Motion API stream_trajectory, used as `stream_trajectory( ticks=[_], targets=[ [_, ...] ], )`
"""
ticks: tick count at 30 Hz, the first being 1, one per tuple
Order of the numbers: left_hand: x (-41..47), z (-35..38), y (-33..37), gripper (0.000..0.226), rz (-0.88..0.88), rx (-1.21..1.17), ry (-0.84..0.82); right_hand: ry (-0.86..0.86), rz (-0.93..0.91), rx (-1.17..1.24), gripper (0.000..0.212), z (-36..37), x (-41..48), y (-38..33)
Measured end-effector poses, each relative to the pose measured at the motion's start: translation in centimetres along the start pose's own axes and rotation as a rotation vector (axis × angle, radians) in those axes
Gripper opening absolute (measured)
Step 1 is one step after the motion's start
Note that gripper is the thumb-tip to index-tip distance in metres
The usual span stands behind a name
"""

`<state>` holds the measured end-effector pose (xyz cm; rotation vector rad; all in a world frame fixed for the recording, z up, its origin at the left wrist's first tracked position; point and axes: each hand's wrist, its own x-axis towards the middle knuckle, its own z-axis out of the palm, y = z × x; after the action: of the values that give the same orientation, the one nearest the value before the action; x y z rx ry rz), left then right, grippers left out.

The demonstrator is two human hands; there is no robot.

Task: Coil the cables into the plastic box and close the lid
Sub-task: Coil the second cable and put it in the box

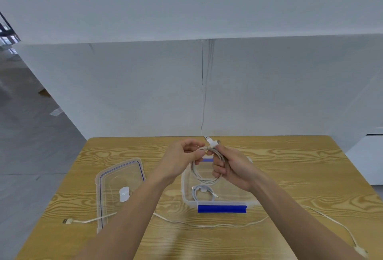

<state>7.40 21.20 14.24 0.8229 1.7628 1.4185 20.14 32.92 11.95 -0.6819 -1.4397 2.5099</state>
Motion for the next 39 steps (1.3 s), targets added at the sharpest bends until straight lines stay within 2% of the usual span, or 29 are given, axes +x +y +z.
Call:
stream_trajectory(
  ticks=[5, 11, 18, 22, 30, 39],
  targets=[
    [1.7, 0.2, -2.1, 0.017, -0.085, 0.094, 0.039, 0.037, 0.001, -0.159, 0.022, -2.7, 0.9, 0.8],
    [5.0, 2.3, -5.9, 0.016, -0.125, 0.275, 0.039, 0.286, 0.042, -0.382, 0.017, -5.7, 2.4, 3.3],
    [8.6, 5.7, -10.5, 0.011, -0.196, 0.383, 0.010, 0.517, 0.073, -0.677, 0.028, -9.3, 4.2, 6.6],
    [10.3, 7.3, -12.7, 0.012, -0.233, 0.417, -0.065, 0.608, 0.148, -0.852, 0.030, -11.4, 5.2, 8.0],
    [11.7, 10.0, -16.0, 0.012, -0.249, 0.513, -0.206, 0.603, 0.401, -1.275, 0.018, -13.5, 6.7, 9.9],
    [11.2, 10.9, -17.7, 0.009, -0.221, 0.698, -0.290, 0.543, 0.534, -1.323, 0.018, -13.7, 7.3, 10.9]
  ],
)
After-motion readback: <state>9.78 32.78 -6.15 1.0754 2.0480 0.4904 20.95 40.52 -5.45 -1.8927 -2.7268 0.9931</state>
